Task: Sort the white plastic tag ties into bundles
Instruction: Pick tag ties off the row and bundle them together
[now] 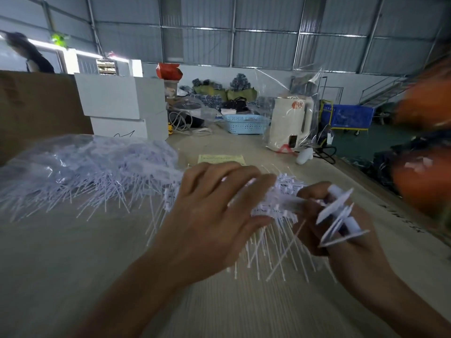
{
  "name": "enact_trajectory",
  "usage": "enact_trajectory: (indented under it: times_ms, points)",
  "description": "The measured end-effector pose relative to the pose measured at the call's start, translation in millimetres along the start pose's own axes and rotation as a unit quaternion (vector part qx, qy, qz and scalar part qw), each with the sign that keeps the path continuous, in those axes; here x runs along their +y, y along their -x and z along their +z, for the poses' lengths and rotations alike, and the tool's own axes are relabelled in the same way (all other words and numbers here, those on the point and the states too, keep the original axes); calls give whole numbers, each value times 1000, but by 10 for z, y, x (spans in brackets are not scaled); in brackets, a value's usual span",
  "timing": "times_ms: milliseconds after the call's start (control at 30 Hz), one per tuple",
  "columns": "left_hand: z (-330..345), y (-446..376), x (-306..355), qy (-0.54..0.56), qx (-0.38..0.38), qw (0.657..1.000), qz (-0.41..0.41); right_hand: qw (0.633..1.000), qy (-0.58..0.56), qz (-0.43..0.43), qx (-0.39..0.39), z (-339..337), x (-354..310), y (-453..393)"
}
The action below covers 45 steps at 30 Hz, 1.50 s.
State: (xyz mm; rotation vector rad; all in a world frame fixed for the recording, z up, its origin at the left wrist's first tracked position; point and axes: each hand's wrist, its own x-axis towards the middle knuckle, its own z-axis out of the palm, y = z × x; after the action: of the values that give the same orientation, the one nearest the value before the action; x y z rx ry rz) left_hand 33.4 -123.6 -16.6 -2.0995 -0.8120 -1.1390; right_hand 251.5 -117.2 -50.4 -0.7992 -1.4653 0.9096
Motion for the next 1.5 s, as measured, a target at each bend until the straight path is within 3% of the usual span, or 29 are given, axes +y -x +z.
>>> enact_trajectory:
  times_ms: [100, 200, 267, 500, 633, 700, 767, 900, 1233, 1367, 1500]
  points:
    - [14, 27, -96, -20, -12, 1000, -20, 998, -62, -12, -7, 10, -100, -48]
    - [38, 43, -81, -26, 1, 1000, -9, 978, -195, 51, -52, 25, -157, -49]
    - [73, 48, -51, -29, 6, 999, -20, 969, -214, 89, -86, 76, -188, -47]
    - [105, 96, -32, -66, -46, 996, -49, 981, -136, 125, -63, 96, -115, -46]
    - [108, 118, -49, -91, -52, 994, -34, 993, 4, 62, -101, 73, -80, -37]
    - [108, 128, -52, -95, -59, 993, -22, 991, 82, -12, -104, 58, -73, -39]
    - [113, 134, -35, -94, -77, 993, -6, 976, 166, -94, -103, 36, -64, -50]
    - [112, 113, -12, -81, -113, 990, -1, 962, 203, -123, -138, -52, -60, -89]
    - [105, 105, 3, -68, -132, 989, -5, 886, 379, -239, -119, -87, -85, -102]
    - [131, 122, -19, -68, -115, 991, -5, 890, 370, -243, -112, -104, -59, -110]
    - [141, 131, -14, -77, -99, 992, -11, 930, 305, -173, -110, -97, -16, -103]
